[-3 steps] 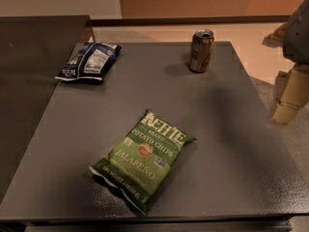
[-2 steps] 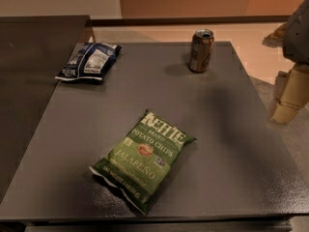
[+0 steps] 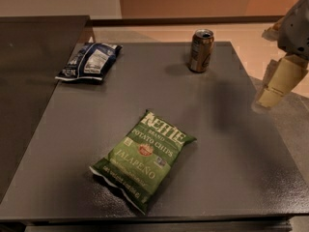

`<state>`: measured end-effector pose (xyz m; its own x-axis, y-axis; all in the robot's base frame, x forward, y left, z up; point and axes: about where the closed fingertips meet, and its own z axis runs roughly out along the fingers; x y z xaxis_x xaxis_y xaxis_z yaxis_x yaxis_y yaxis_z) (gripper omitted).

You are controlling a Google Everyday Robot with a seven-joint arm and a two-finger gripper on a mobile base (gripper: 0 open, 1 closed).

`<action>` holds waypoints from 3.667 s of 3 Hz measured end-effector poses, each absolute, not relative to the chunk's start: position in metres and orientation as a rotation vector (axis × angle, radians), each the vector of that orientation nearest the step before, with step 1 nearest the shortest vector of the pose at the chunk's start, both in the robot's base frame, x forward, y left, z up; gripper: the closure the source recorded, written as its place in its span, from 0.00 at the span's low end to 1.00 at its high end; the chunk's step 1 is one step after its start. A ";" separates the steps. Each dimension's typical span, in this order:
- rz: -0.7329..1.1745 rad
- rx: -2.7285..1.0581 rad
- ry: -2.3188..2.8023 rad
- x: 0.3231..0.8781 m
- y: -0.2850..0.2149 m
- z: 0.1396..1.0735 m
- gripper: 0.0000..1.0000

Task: Move orange can near green jalapeno chip bag

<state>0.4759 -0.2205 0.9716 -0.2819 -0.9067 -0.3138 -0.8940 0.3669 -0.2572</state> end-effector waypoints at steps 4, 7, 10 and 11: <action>0.065 -1.118 2.176 0.640 -0.224 0.935 0.00; 0.209 -1.014 2.172 0.716 -0.194 0.902 0.00; 0.368 -1.004 2.134 0.728 -0.172 0.909 0.47; 0.404 -1.013 2.119 0.724 -0.168 0.915 0.70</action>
Offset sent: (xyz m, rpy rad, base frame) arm 0.1386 -0.0153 -0.0118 0.2768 -0.1913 -0.2082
